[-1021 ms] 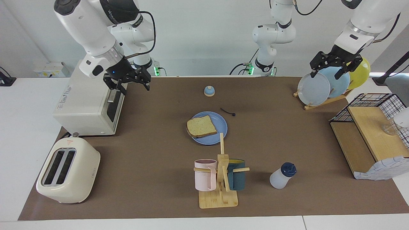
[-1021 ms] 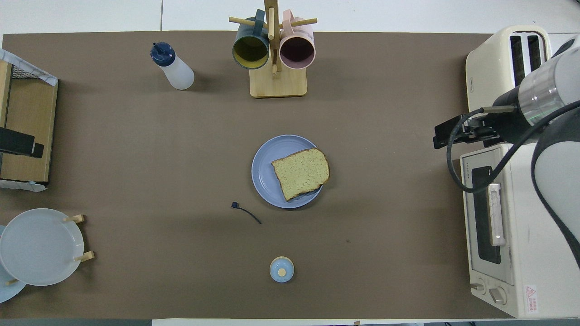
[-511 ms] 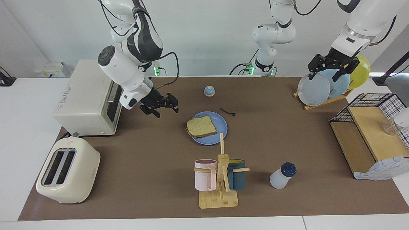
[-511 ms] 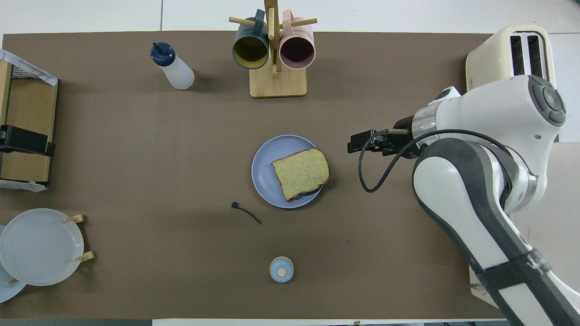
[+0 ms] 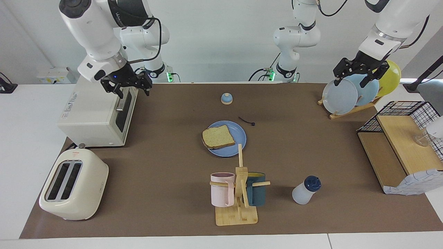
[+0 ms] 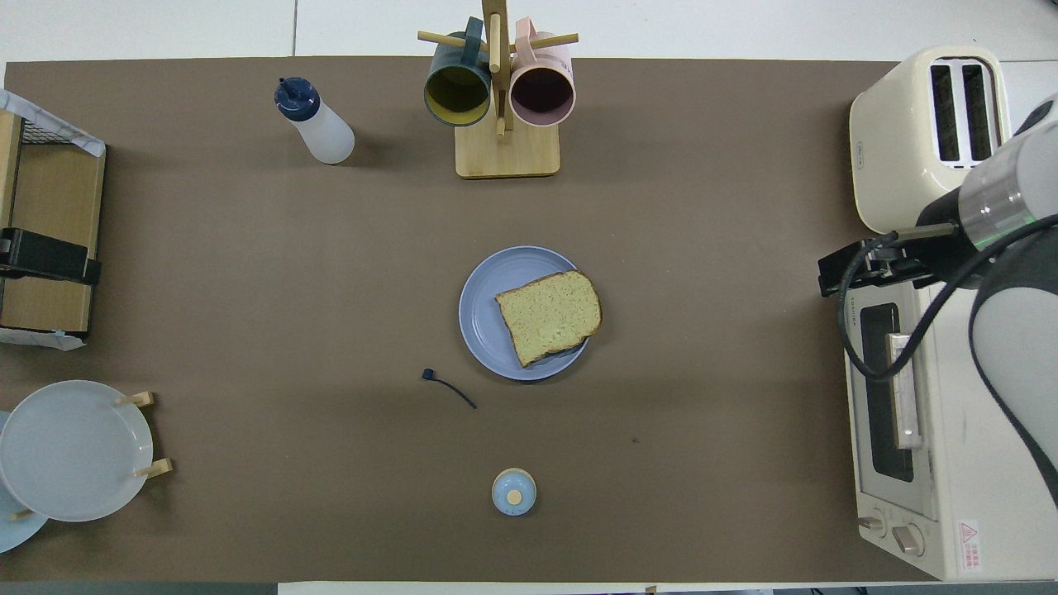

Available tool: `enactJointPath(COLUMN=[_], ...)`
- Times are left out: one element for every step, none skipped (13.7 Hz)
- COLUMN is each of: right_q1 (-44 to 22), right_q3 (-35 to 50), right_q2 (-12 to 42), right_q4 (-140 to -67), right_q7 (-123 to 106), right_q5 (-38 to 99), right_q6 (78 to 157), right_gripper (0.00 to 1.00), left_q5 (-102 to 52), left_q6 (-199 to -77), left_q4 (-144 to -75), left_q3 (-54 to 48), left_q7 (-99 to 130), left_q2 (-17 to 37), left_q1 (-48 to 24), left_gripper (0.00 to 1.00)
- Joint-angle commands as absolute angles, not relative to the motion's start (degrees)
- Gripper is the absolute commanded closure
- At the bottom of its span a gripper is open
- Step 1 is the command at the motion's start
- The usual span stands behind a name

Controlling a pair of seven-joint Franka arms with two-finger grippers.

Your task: Put bread on plate and add seasoning

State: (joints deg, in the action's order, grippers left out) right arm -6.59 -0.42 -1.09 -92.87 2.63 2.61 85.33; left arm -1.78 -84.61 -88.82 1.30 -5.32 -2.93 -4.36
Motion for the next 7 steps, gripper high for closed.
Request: enactJointPath(right_q1=[-5.89, -5.80, -5.54, -5.36, -5.10, -5.10, -4.23], right_q3=[0.18, 0.18, 0.18, 0.44, 0.79, 0.79, 1.14], right_q2=[-0.18, -0.09, 0.00, 0.00, 0.17, 0.18, 0.35], right_q4=[-92.90, -92.90, -92.73, -92.64, -92.55, -92.55, -92.46], right_q7=[2.37, 2.20, 2.02, 1.93, 1.93, 1.85, 1.76], right_q5=[1.06, 0.88, 0.79, -0.25, -0.87, -1.05, -1.66], right_q6=[85.43, 85.78, 85.96, 85.87, 85.96, 86.39, 86.66], right_gripper=[0.00, 0.00, 0.00, 0.00, 0.00, 0.00, 0.00], left_q5=[-1.49, -1.49, -1.49, -1.49, -1.58, -1.58, -1.58], left_q6=[-84.55, -84.55, -84.55, -84.55, -84.55, -84.55, -84.55], left_q4=[-89.12, -89.03, -89.03, -89.03, -89.03, -89.03, -89.03], left_q3=[1.41, 1.41, 1.41, 1.41, 1.41, 1.41, 1.41], left_q7=[-4.39, -4.39, -4.39, -4.39, -4.39, -4.39, -4.39], left_q2=[-3.52, -3.52, -3.52, -3.52, -3.52, -3.52, -3.52], left_q1=[-4.92, -4.92, -5.01, -4.92, -4.92, -4.92, -4.92], left_gripper=[0.00, 0.00, 0.00, 0.00, 0.00, 0.00, 0.00])
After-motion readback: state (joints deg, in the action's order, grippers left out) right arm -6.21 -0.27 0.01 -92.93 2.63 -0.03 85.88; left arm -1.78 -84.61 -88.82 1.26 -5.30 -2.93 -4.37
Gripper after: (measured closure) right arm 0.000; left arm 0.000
